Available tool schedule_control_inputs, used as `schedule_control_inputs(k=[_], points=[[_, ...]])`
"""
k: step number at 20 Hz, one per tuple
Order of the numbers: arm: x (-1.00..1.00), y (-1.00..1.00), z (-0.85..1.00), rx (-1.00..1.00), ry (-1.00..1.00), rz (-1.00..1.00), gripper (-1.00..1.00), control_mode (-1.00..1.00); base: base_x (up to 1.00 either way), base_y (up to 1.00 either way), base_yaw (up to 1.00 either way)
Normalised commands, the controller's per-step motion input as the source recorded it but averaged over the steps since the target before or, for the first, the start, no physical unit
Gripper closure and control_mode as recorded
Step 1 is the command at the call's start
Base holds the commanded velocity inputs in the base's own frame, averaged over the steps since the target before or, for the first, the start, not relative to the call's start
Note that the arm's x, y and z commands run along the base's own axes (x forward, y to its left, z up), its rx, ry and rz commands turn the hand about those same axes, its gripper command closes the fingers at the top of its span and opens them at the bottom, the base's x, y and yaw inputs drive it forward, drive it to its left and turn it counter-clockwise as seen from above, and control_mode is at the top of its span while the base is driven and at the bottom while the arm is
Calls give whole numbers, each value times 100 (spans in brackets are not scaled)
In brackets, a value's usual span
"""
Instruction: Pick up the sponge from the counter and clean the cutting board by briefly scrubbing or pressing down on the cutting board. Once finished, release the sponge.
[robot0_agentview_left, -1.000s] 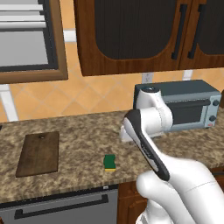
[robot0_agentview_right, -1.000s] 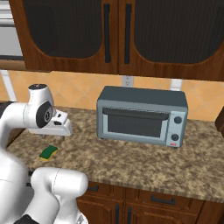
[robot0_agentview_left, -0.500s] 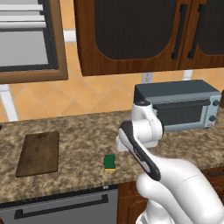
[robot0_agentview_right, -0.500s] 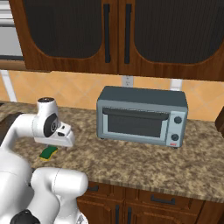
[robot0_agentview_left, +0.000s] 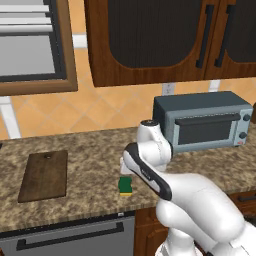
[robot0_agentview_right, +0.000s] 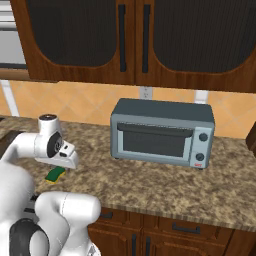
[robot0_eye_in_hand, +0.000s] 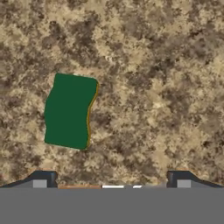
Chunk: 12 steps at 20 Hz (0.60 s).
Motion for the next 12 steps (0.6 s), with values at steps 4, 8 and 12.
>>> schedule_control_inputs(k=[4, 8, 12], points=[[19, 22, -40, 0, 0, 0, -100, -100, 0, 0, 0], [9, 22, -49, 0, 0, 0, -100, -100, 0, 0, 0], [5, 34, -34, 0, 0, 0, -100, -100, 0, 0, 0]])
